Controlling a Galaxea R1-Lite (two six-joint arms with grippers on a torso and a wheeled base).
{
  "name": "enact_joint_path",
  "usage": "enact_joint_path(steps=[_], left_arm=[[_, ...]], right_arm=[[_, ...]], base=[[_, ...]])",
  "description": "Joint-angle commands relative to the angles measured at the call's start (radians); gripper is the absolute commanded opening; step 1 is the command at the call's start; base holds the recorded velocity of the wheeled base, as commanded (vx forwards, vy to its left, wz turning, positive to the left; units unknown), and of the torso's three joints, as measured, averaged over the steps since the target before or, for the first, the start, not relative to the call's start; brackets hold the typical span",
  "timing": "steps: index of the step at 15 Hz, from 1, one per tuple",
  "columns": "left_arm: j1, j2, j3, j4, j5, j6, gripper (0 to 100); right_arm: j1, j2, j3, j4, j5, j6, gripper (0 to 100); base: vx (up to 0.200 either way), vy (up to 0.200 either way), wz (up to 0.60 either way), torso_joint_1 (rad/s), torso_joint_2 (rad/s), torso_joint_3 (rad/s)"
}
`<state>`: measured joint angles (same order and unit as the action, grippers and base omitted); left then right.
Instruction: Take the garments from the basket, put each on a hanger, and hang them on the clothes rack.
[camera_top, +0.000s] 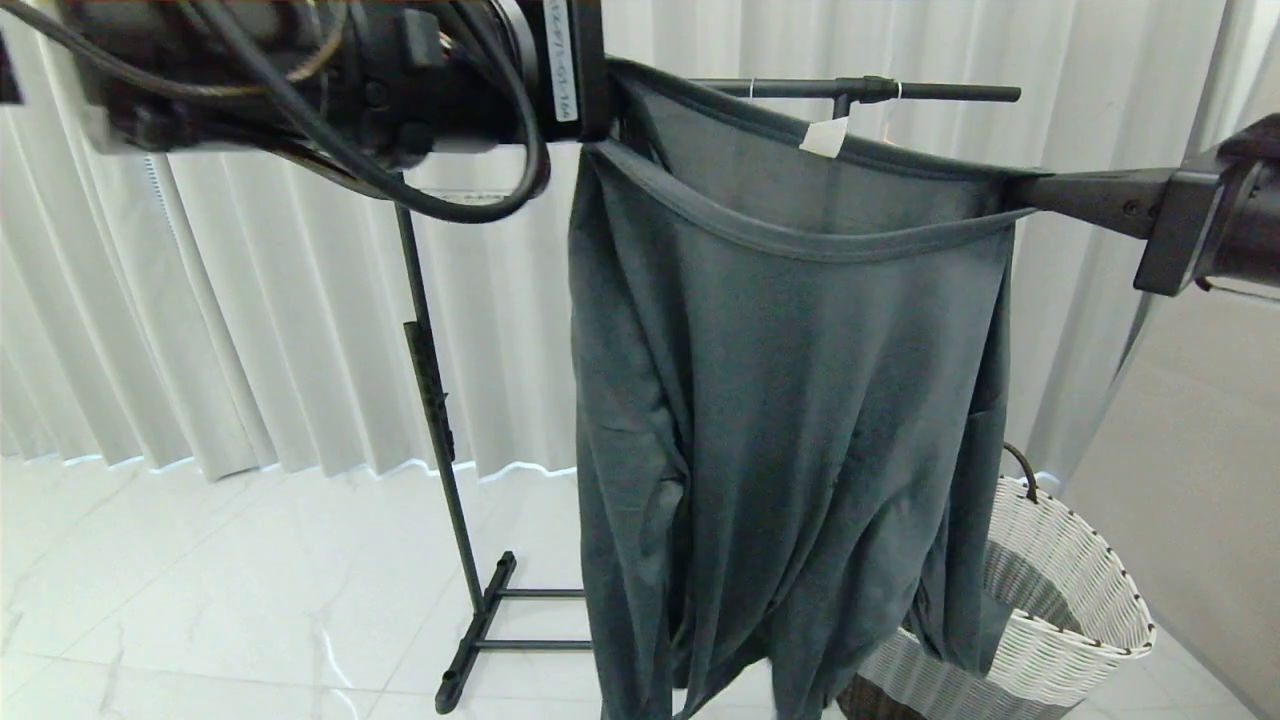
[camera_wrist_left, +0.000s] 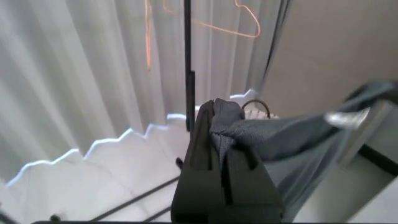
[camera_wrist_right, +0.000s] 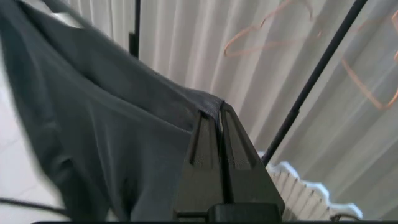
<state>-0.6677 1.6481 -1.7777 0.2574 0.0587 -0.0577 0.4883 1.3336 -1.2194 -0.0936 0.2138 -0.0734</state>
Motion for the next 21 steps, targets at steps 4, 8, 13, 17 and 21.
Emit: enact_joint_path(steps=[4, 8, 13, 17, 21], left_arm=[[0.025, -0.134, -0.028, 0.236, 0.075, 0.16, 0], [0.007, -0.168, -0.006, 0.236, 0.156, 0.164, 0], [0.082, -0.257, 0.11, 0.229, 0.158, 0.217, 0], [0.088, -0.258, 0.083, 0.18, 0.156, 0.237, 0], [0.097, -0.254, 0.057, 0.175, 0.156, 0.265, 0]], right_arm=[[0.095, 0.064, -0.054, 0.032, -0.002, -0.006, 0], [0.138, 0.102, -0.121, 0.028, -0.004, -0.006, 0], [0.164, 0.171, -0.313, 0.057, -0.002, -0.005, 0], [0.22, 0.211, -0.413, 0.084, -0.002, -0.003, 0], [0.231, 0.249, -0.496, 0.12, -0.005, -0.005, 0]], base=[[0.0, 0.0, 0.0, 0.0, 0.0, 0.0], [0.0, 0.0, 0.0, 0.0, 0.0, 0.0], [0.0, 0.0, 0.0, 0.0, 0.0, 0.0], [0.0, 0.0, 0.0, 0.0, 0.0, 0.0], [0.0, 0.0, 0.0, 0.0, 0.0, 0.0]])
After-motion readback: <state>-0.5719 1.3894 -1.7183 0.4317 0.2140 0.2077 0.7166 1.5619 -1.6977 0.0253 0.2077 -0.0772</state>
